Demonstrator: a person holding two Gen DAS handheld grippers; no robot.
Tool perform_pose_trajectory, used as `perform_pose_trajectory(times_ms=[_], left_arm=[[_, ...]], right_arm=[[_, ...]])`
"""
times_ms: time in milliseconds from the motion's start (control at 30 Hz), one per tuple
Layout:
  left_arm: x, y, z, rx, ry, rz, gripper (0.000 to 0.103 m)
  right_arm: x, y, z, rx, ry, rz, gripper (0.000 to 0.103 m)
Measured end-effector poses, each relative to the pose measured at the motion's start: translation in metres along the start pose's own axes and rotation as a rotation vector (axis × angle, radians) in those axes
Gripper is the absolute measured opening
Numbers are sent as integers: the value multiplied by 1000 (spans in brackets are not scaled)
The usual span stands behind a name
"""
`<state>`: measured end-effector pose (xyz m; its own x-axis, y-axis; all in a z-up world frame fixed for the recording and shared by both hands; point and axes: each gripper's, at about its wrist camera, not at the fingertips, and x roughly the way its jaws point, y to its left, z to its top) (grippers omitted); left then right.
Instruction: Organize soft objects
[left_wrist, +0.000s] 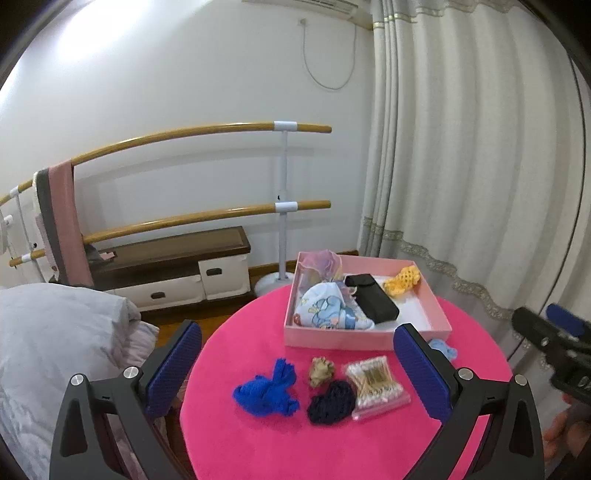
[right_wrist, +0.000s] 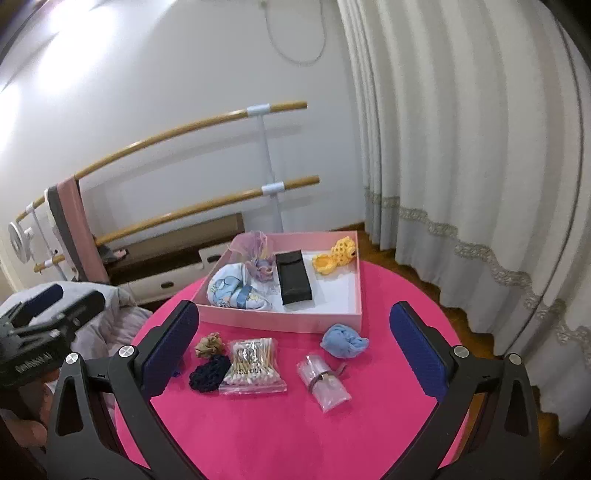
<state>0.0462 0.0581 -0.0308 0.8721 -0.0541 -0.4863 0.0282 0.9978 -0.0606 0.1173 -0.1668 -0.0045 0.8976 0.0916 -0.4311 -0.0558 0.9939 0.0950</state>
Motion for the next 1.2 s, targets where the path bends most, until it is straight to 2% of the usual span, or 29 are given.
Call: perform_pose_trajectory(times_ms=[233, 533, 800, 1200], left_arm=[[-32, -9, -23, 4, 4, 19, 103], [-75, -7, -48, -7, -39, 36, 103], [-97, -1, -75, -4, -42, 43, 103], [-89, 11, -79, -17, -7, 39, 103]], right_arm=[[-46, 8, -16, -21, -61, -37, 103], [-79, 4, -41, -18, -73, -64, 103], [-81, 1, -53, -20, -54, -75, 103], [-80, 6, -55, -31, -43, -75, 103]])
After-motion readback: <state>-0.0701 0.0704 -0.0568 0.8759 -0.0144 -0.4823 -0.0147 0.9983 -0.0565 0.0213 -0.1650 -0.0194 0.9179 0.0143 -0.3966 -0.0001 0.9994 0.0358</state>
